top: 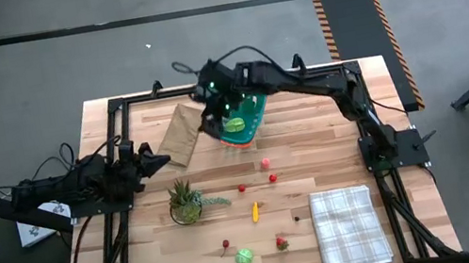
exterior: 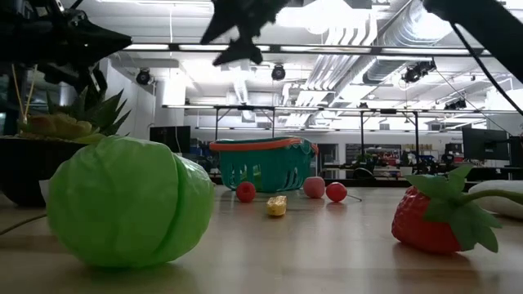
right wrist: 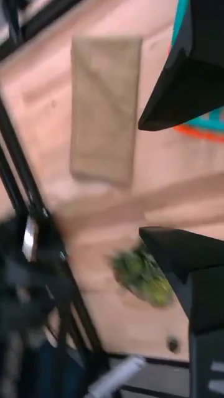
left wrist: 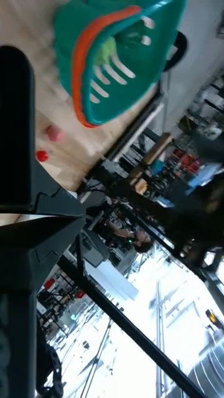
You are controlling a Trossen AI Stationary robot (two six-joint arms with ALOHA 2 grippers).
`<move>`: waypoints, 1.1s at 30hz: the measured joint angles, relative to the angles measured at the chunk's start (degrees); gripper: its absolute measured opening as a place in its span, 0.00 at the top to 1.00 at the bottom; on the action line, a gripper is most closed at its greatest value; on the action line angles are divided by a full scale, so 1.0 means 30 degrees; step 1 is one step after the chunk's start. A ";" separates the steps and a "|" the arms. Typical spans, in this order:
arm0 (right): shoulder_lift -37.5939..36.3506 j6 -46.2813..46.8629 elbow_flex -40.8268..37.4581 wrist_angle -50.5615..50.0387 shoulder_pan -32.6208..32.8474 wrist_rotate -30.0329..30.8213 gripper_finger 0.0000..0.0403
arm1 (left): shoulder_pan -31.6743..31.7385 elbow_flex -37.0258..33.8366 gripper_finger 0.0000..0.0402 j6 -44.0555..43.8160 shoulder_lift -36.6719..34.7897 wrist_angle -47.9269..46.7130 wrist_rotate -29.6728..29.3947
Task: Pick and placing Produce into tupperware
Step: Put the left black cherry in the green basket
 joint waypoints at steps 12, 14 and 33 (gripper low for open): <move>-0.0256 -0.1136 -0.0029 -0.6344 0.3314 0.1814 0.43 | 0.0007 0.0000 0.99 0.0682 0.0000 -0.0446 -0.0286; -0.0256 -0.1171 -0.0029 -0.7816 0.3594 0.2533 0.43 | 0.0007 0.0000 0.99 0.0593 0.0000 -0.0698 -0.0274; -0.0610 0.0251 -0.0036 -0.9764 0.5464 0.5009 0.44 | 0.0007 0.0000 0.99 0.0464 0.0000 -0.1246 0.0874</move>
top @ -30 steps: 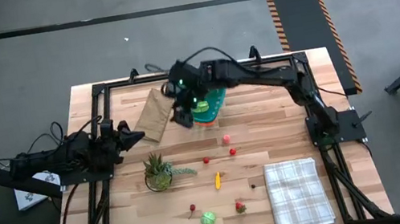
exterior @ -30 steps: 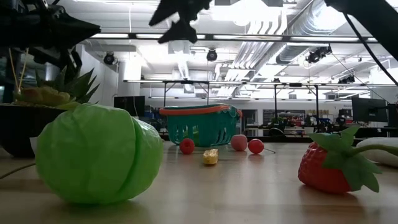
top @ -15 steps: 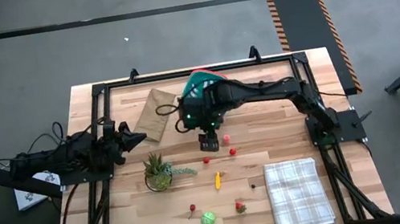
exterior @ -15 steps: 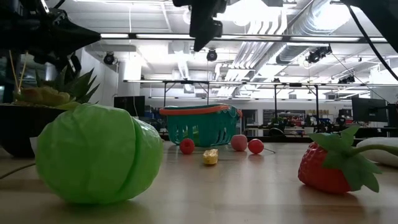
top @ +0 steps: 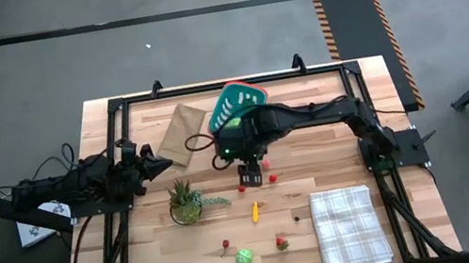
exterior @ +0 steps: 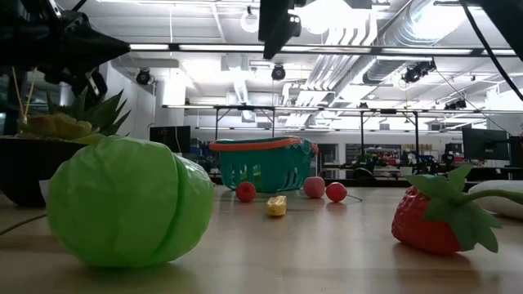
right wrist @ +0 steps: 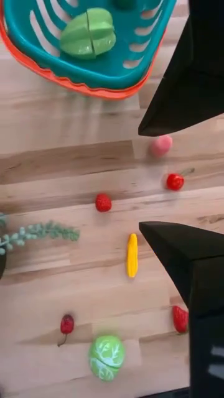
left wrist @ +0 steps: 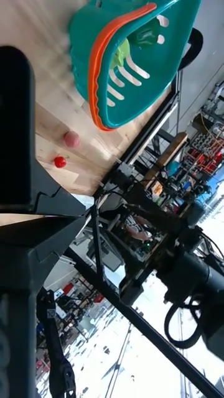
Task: Pick and placing Produce into tupperware
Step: Put the left black cherry in the green basket
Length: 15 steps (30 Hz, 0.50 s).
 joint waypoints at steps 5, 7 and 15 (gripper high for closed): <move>-0.0606 0.0592 -0.0007 -0.0553 0.0246 0.0991 0.44 | 0.0000 0.0000 0.99 -0.0014 -0.0007 0.0167 0.0007; -0.1029 0.0963 -0.0007 -0.0888 0.0232 0.1411 0.44 | 0.0000 0.0007 0.99 -0.0057 -0.0020 0.0247 0.0104; -0.3844 0.2837 -0.0015 -0.2396 0.0224 0.4673 0.44 | -0.0007 0.0075 0.99 -0.0080 -0.0051 0.1970 0.0437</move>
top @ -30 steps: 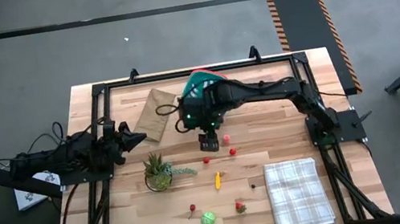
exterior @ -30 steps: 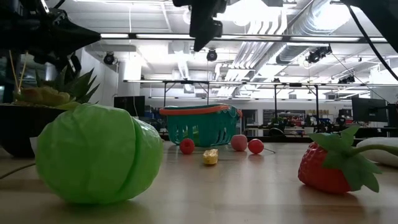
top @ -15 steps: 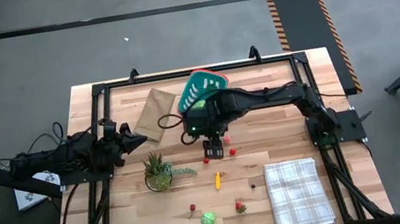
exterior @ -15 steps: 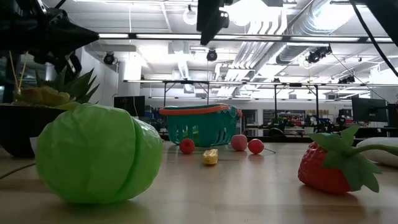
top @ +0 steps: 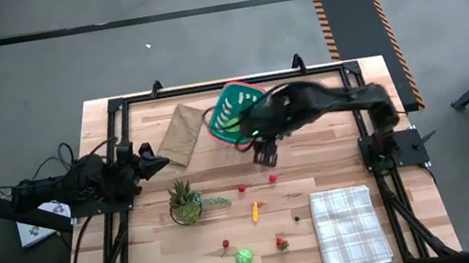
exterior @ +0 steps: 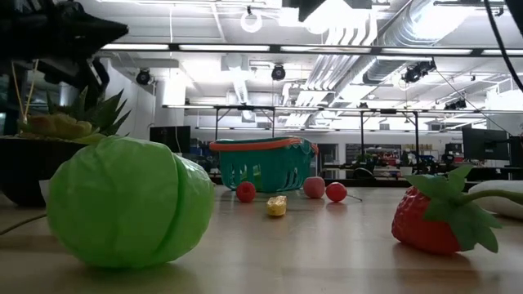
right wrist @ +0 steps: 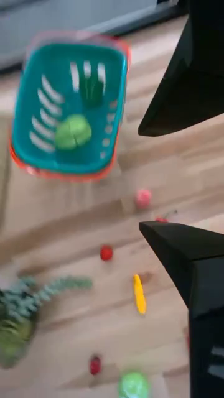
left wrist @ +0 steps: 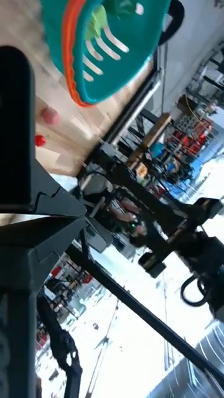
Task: Pick and placing Produce into tupperware
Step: Put the left black cherry in the green basket
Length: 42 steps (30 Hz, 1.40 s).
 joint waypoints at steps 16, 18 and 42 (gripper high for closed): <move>-1.0032 0.5033 -0.7954 0.2988 0.0034 0.5559 0.44 | 0.0000 0.6625 0.99 0.3670 0.0051 -0.3826 -0.0975; -1.1998 0.5339 -1.1256 0.5883 0.0122 0.5460 0.44 | 0.0000 0.7983 0.99 0.4284 0.0066 -0.5059 -0.1249; -2.0142 1.0357 -3.1862 2.5659 0.0147 -0.4200 0.44 | 0.0000 2.0936 0.99 -0.1639 1.0580 -1.6087 1.0216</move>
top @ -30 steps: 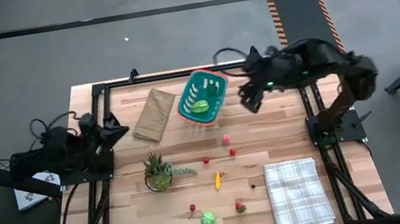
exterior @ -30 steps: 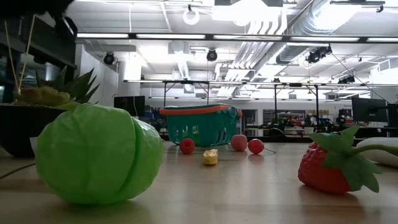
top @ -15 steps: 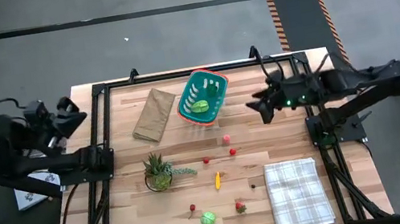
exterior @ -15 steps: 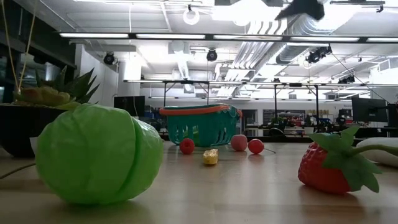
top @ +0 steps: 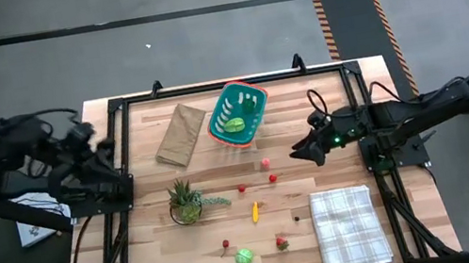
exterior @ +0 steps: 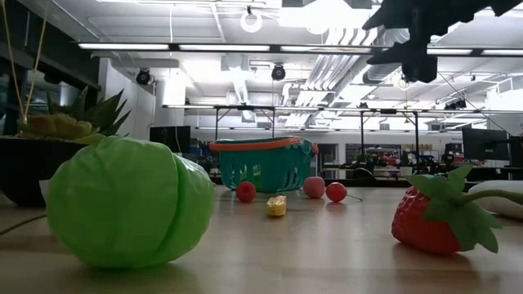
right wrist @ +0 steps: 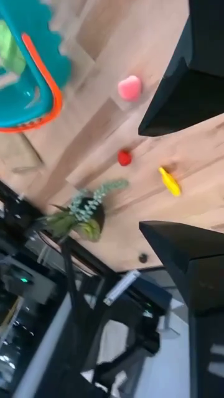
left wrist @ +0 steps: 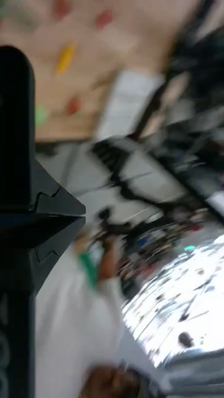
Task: Pick and placing Produce into tupperware
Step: Put the left black cherry in the green basket
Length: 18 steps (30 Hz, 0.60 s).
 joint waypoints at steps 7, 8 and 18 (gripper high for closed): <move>-0.0413 -0.0359 -0.0020 -0.0383 0.0851 -0.0375 0.44 | -0.0692 -0.0313 0.99 -0.3984 0.1389 -0.0517 0.2124; -0.0451 -0.0359 -0.0020 -0.0454 0.1011 -0.0366 0.44 | -0.1090 -0.0313 0.99 -0.4391 0.1442 -0.0318 0.2014; -0.0548 -0.0373 -0.0020 -0.1020 0.2462 0.0478 0.44 | -0.9141 -0.0087 0.99 -0.6559 0.2953 0.2123 -0.5659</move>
